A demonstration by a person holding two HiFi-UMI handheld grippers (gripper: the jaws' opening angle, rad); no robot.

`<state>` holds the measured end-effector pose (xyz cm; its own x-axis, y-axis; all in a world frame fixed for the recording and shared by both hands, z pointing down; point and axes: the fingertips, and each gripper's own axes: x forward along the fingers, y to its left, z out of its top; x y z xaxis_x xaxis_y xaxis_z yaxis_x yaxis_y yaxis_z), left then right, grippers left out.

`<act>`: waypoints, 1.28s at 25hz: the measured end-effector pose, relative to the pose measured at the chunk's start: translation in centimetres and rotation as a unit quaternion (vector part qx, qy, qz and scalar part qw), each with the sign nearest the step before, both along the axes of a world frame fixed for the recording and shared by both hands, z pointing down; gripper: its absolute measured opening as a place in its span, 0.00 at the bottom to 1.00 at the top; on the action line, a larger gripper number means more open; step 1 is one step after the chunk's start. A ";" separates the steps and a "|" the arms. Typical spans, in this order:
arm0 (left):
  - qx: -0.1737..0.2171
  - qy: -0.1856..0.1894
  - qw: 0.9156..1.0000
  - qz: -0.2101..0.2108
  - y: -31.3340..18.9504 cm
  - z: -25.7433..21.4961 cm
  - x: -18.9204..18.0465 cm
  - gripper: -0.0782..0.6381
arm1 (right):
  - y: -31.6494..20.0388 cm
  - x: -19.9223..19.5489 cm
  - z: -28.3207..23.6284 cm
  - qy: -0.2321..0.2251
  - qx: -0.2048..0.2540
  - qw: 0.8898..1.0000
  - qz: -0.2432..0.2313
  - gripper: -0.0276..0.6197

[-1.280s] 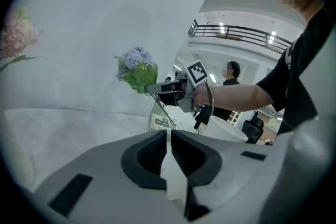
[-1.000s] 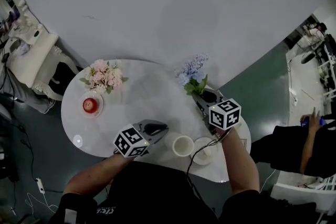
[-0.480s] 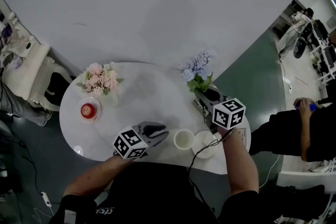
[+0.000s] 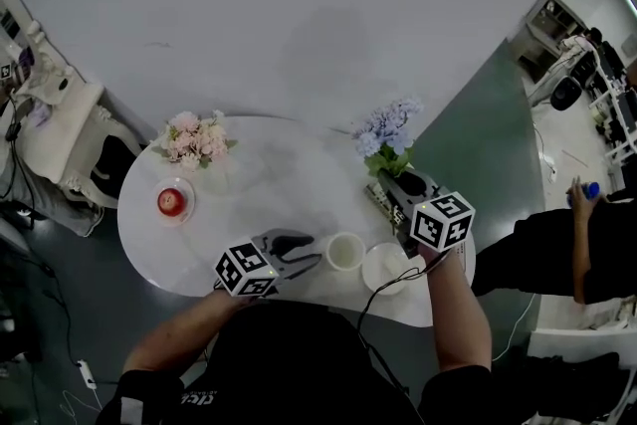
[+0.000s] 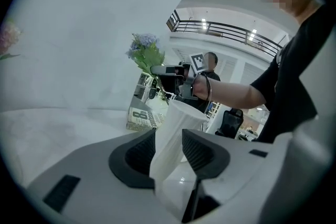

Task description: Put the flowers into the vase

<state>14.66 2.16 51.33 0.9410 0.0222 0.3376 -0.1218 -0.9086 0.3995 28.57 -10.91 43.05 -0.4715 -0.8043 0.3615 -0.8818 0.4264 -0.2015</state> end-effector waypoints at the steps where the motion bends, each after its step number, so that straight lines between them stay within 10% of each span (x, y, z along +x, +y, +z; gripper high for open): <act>1: -0.001 0.000 1.000 -0.001 0.2 0.0 0.0 0.32 | 0.2 0.0 0.0 -0.001 0.000 1.000 -0.001 0.19; 32: -0.021 -0.031 0.999 -0.016 5.0 2.8 -0.3 0.34 | 6.4 -3.8 -11.0 -0.081 0.124 0.989 -0.014 0.19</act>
<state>14.41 7.13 54.12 0.9190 0.0080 0.3942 -0.1763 -0.8860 0.4289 24.82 -4.51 32.03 -0.5306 -0.8445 0.0732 -0.8335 0.5042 -0.2258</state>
